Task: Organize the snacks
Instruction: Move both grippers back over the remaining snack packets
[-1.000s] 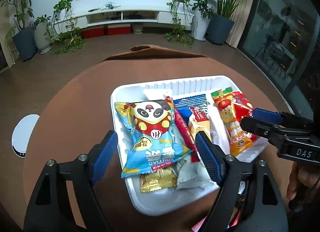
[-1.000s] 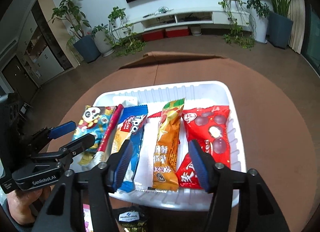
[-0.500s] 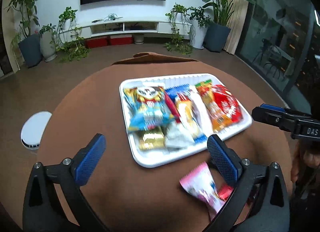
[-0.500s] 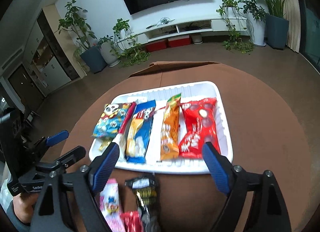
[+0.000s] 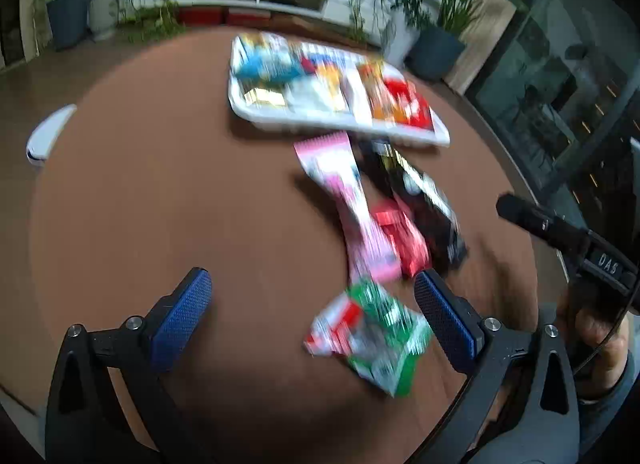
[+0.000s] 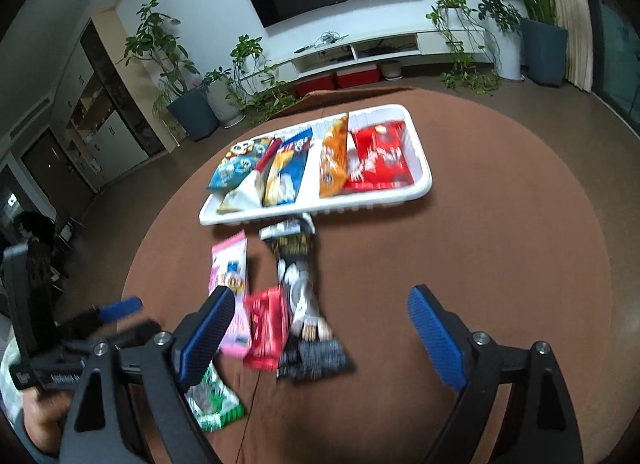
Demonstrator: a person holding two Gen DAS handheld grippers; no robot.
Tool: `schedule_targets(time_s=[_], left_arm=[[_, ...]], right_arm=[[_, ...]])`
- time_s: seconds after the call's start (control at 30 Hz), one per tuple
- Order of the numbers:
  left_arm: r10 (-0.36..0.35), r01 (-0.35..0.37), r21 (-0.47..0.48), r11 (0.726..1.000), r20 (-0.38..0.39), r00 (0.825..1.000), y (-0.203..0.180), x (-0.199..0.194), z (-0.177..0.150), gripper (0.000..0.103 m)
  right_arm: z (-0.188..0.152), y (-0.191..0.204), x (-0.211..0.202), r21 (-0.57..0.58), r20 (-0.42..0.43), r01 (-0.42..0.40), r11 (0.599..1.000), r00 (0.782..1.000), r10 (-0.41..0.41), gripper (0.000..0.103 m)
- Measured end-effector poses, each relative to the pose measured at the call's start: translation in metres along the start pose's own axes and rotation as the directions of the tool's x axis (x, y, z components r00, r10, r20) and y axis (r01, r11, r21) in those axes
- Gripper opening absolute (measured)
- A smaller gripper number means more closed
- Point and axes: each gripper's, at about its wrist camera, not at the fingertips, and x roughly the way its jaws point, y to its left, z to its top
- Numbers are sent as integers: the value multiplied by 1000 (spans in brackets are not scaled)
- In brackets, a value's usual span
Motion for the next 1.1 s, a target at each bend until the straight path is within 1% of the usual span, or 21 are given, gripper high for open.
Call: schedule_targets(time_s=[0.07, 0.1, 0.23, 0.33, 0.47, 0.6, 0.8, 0.97, 1.03, 1.07, 1.1], left_arm=[[-8, 8, 10, 1000, -15, 1000, -7, 5, -11, 103], [2, -1, 18, 1000, -26, 1000, -10, 7, -17, 103], [11, -10, 16, 1000, -28, 1000, -16, 8, -22, 103], [27, -27, 3, 1000, -16, 1000, -17, 2, -12, 103], [41, -41, 0, 999, -4, 999, -19, -2, -2, 103], [55, -55, -3, 998, -3, 998, -17, 3, 14, 103], [94, -94, 28, 995, -29, 995, -23, 28, 50, 102], [133, -130, 42, 991, -90, 987, -21, 57, 65, 101], [138, -134, 52, 990, -97, 986, -19, 63, 67, 93], [135, -130, 53, 990, -100, 986, -17, 66, 66, 84], [134, -129, 52, 990, -106, 985, -16, 68, 66, 79]], right_arm=[[-10, 0, -2, 0, -7, 3, 1000, 1000, -3, 90], [-17, -1, -3, 2, -11, 4, 1000, 1000, -4, 90], [-30, -7, -4, 24, -20, 4, 1000, 1000, -3, 90], [-32, -8, -8, 13, -3, 24, 1000, 1000, -24, 90], [-36, -6, -11, -2, 14, 26, 1000, 1000, -26, 90], [-34, -3, -9, -29, 14, 36, 999, 999, -36, 90], [-29, -4, -7, -38, 12, 45, 998, 999, -45, 89], [-30, -5, -6, -43, 8, 52, 998, 999, -51, 89], [-30, -7, -4, -41, 5, 51, 998, 999, -50, 89], [-30, -7, -4, -40, 4, 50, 998, 999, -50, 89], [-31, -7, -3, -40, 3, 50, 998, 999, -50, 89]])
